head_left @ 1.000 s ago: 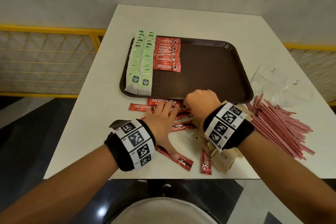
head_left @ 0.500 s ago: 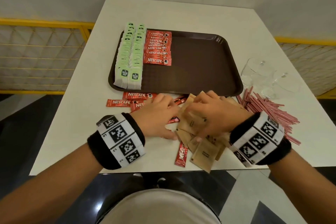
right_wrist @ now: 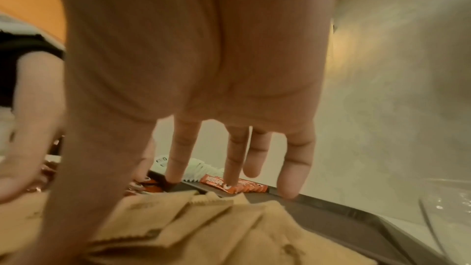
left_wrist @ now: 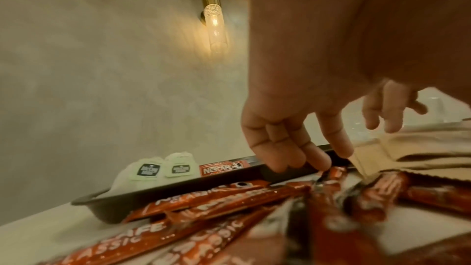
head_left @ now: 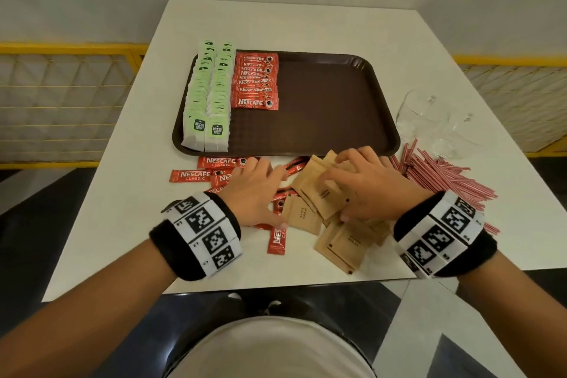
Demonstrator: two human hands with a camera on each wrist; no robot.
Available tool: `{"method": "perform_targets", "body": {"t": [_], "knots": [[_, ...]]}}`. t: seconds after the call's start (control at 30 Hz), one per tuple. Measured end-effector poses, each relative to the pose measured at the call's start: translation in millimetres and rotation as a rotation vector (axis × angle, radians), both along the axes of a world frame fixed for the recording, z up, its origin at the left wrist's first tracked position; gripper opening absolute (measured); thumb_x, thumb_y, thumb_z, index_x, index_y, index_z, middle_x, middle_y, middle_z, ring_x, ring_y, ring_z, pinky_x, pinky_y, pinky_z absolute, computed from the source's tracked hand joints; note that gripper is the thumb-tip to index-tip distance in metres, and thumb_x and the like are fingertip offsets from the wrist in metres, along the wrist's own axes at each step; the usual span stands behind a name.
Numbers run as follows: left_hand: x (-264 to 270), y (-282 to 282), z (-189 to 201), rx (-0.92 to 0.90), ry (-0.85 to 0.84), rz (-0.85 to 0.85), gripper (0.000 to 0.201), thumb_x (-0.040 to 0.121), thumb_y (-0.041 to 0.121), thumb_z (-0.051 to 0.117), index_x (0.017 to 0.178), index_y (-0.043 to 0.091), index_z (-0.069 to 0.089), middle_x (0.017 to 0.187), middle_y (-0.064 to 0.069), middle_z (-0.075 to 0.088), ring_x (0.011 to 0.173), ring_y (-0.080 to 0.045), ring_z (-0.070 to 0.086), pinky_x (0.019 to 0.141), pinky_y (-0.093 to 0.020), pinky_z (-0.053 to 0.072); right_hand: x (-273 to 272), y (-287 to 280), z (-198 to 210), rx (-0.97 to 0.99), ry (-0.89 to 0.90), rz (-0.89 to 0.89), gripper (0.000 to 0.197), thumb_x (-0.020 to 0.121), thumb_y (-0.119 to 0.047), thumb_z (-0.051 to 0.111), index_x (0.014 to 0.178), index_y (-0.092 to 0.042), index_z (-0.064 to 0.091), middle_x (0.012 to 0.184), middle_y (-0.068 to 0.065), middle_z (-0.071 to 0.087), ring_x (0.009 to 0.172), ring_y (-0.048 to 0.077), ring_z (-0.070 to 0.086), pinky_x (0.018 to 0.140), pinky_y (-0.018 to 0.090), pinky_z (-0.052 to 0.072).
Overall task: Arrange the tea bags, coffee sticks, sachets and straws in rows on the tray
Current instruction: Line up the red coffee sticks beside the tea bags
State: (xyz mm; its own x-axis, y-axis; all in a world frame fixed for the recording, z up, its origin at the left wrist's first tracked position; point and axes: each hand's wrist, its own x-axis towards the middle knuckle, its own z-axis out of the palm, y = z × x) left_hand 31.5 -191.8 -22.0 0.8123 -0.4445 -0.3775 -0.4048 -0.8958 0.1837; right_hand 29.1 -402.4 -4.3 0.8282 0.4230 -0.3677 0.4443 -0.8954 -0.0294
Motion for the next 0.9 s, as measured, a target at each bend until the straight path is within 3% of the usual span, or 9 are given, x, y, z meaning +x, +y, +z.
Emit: {"method": "perform_targets", "body": {"t": [0.1, 0.17, 0.27, 0.43, 0.57, 0.7, 0.8, 0.9], "knots": [[3.7, 4.2, 0.7, -0.017, -0.013, -0.009, 0.084, 0.071, 0.062, 0.066, 0.136, 0.023, 0.029, 0.129, -0.002, 0.03, 0.118, -0.02, 0.028, 0.098, -0.035, 0.03, -5.2, 12.7, -0.7, -0.002, 0.093, 0.146, 0.088, 0.071, -0.057, 0.068, 0.141, -0.051, 0.016, 0.155, -0.012, -0.003, 0.142, 0.021, -0.008, 0.113, 0.052, 0.007], [4.7, 5.5, 0.6, 0.018, 0.011, -0.04, 0.095, 0.067, 0.065, 0.068, 0.141, 0.024, 0.023, 0.132, -0.002, 0.026, 0.122, -0.021, 0.026, 0.1, -0.037, 0.028, -8.1, 20.4, -8.0, -0.048, 0.151, 0.245, 0.088, 0.074, -0.056, 0.067, 0.144, -0.047, 0.015, 0.156, -0.012, -0.009, 0.143, 0.019, -0.015, 0.113, 0.053, -0.001], [5.3, 12.4, -1.7, 0.071, 0.05, -0.017, 0.1, 0.068, 0.064, 0.068, 0.146, 0.026, 0.016, 0.138, -0.002, 0.024, 0.127, -0.021, 0.023, 0.104, -0.039, 0.024, -5.2, 15.9, -15.2, -0.062, 0.186, 0.234, 0.08, 0.077, -0.054, 0.065, 0.143, -0.045, 0.022, 0.157, -0.012, -0.004, 0.144, 0.017, -0.013, 0.114, 0.051, -0.002], [11.4, 24.7, -0.4, 0.027, 0.072, 0.041, 0.091, 0.074, 0.059, 0.066, 0.146, 0.03, 0.019, 0.139, 0.002, 0.026, 0.129, -0.019, 0.023, 0.106, -0.039, 0.022, 3.1, 3.8, -10.4, -0.058, 0.146, 0.192, 0.068, 0.079, -0.053, 0.063, 0.139, -0.045, 0.032, 0.155, -0.014, 0.007, 0.144, 0.015, -0.009, 0.113, 0.049, -0.003], [17.7, 41.7, 10.2, -0.034, 0.094, 0.081, 0.096, 0.069, 0.056, 0.072, 0.146, 0.031, 0.019, 0.141, 0.004, 0.026, 0.131, -0.018, 0.024, 0.11, -0.04, 0.022, 8.5, 20.7, 1.8, 0.016, 0.077, 0.189, 0.066, 0.083, -0.056, 0.057, 0.141, -0.041, 0.029, 0.155, -0.014, 0.011, 0.144, 0.013, -0.002, 0.115, 0.045, 0.003], [21.7, 65.4, 11.5, 0.012, 0.118, 0.136, 0.104, 0.059, 0.052, 0.081, 0.142, 0.026, 0.024, 0.137, 0.005, 0.027, 0.129, -0.018, 0.029, 0.108, -0.041, 0.03, 18.9, 57.0, 6.0, 0.01, 0.044, 0.229, 0.067, 0.086, -0.053, 0.054, 0.144, -0.029, 0.028, 0.151, -0.005, 0.026, 0.139, 0.018, 0.022, 0.112, 0.04, 0.023], [17.7, 73.5, 6.6, 0.032, 0.089, 0.139, 0.1, 0.057, 0.047, 0.085, 0.135, 0.019, 0.028, 0.131, 0.003, 0.03, 0.122, -0.016, 0.035, 0.101, -0.031, 0.034, 27.7, 80.6, -4.7, -0.036, 0.055, 0.212, 0.06, 0.089, -0.039, 0.058, 0.141, -0.018, 0.035, 0.138, 0.004, 0.041, 0.124, 0.023, 0.041, 0.102, 0.04, 0.04], [12.9, 78.2, 1.6, -0.072, 0.134, 0.188, 0.091, 0.055, 0.034, 0.089, 0.124, 0.021, 0.03, 0.126, 0.003, 0.026, 0.117, -0.017, 0.039, 0.099, -0.032, 0.041, 33.5, 94.9, -14.2, -0.063, 0.024, 0.219, 0.045, 0.093, -0.023, 0.054, 0.135, -0.012, 0.042, 0.127, 0.008, 0.046, 0.115, 0.024, 0.046, 0.094, 0.04, 0.047]]}}
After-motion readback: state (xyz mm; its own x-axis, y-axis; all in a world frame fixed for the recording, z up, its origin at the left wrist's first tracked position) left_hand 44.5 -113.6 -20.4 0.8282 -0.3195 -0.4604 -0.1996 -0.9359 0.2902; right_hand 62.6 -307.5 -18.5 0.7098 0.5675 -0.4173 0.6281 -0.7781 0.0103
